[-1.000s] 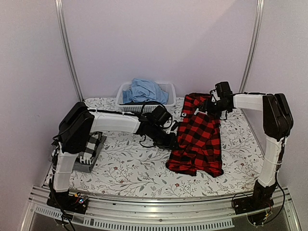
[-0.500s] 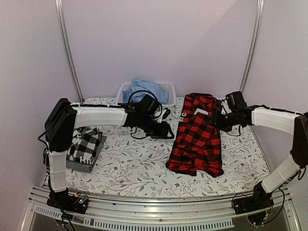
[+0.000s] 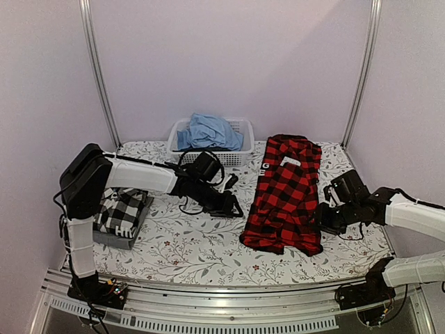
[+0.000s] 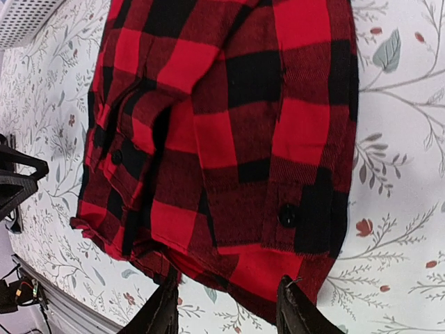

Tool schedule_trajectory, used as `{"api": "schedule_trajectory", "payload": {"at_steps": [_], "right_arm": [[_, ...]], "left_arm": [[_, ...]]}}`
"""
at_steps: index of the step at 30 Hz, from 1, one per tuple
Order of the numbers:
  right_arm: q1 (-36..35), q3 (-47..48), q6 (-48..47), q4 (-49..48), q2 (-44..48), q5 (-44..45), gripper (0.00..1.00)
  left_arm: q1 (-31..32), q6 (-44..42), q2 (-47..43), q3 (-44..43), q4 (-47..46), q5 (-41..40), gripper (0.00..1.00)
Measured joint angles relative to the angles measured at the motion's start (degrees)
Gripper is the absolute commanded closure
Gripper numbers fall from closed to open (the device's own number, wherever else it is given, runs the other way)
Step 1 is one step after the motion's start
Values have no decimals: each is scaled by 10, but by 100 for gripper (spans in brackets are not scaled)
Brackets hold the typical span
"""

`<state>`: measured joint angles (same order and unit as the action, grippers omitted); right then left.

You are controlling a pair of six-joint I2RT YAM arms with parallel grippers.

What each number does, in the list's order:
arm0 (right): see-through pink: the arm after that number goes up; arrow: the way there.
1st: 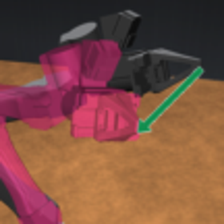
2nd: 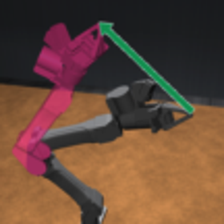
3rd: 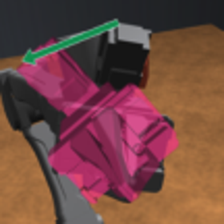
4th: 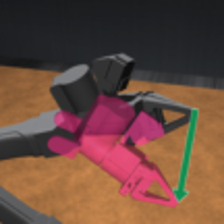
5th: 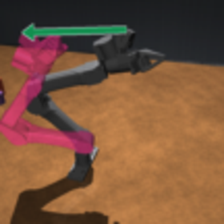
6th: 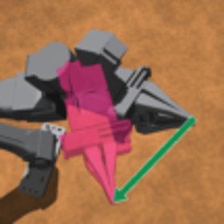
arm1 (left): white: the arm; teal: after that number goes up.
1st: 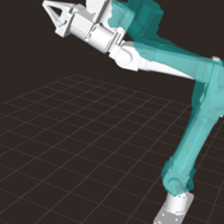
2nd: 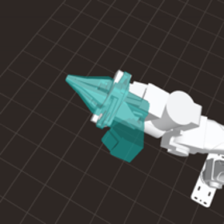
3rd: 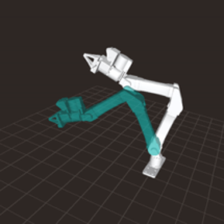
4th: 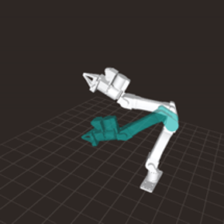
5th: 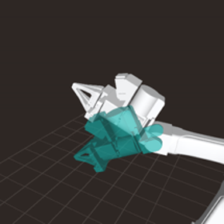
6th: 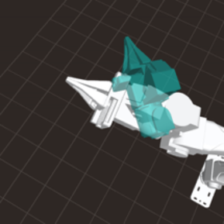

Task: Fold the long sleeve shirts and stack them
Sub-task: Move the rectangle-folded shirt to the center of the board.

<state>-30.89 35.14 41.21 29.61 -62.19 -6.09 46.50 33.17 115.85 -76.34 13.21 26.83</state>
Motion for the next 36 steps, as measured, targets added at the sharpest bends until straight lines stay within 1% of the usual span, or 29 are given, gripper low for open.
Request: {"api": "schedule_trajectory", "payload": {"at_steps": [3,7,10,13,15,18,23,24,26,29,31,32,33,34,36], "right_arm": [[-34,-20,37,26,17,4,52],[-72,-31,82,54,25,13,44],[-85,-54,109,64,43,14,38],[-87,-81,130,68,58,15,38],[-88,-96,140,66,64,16,39],[-88,-113,155,50,63,15,46],[-88,-123,167,11,41,18,50],[-88,-123,167,5,38,20,52],[-88,-123,167,-6,32,26,62],[-89,-123,165,-17,22,28,75],[-90,-123,162,-23,13,27,88],[-95,-123,167,-29,7,27,95],[-100,-123,164,-33,1,26,100],[-106,-123,164,-38,-5,25,100],[-129,-120,171,-49,-17,27,100]], "left_arm": [[0,10,0,18,-12,18,58],[0,19,0,35,-28,45,56],[2,24,0,40,-36,62,54],[6,26,4,40,-43,77,55],[8,28,12,40,-48,88,55],[14,31,30,40,-49,96,57],[20,35,47,38,-48,105,58],[21,35,48,35,-47,105,58],[23,37,52,31,-48,106,61],[26,43,61,24,-49,115,72],[30,48,65,22,-49,119,84],[31,49,66,22,-49,121,87],[33,49,67,22,-48,122,90],[34,50,67,23,-47,123,93],[35,51,67,23,-45,123,96]]}}
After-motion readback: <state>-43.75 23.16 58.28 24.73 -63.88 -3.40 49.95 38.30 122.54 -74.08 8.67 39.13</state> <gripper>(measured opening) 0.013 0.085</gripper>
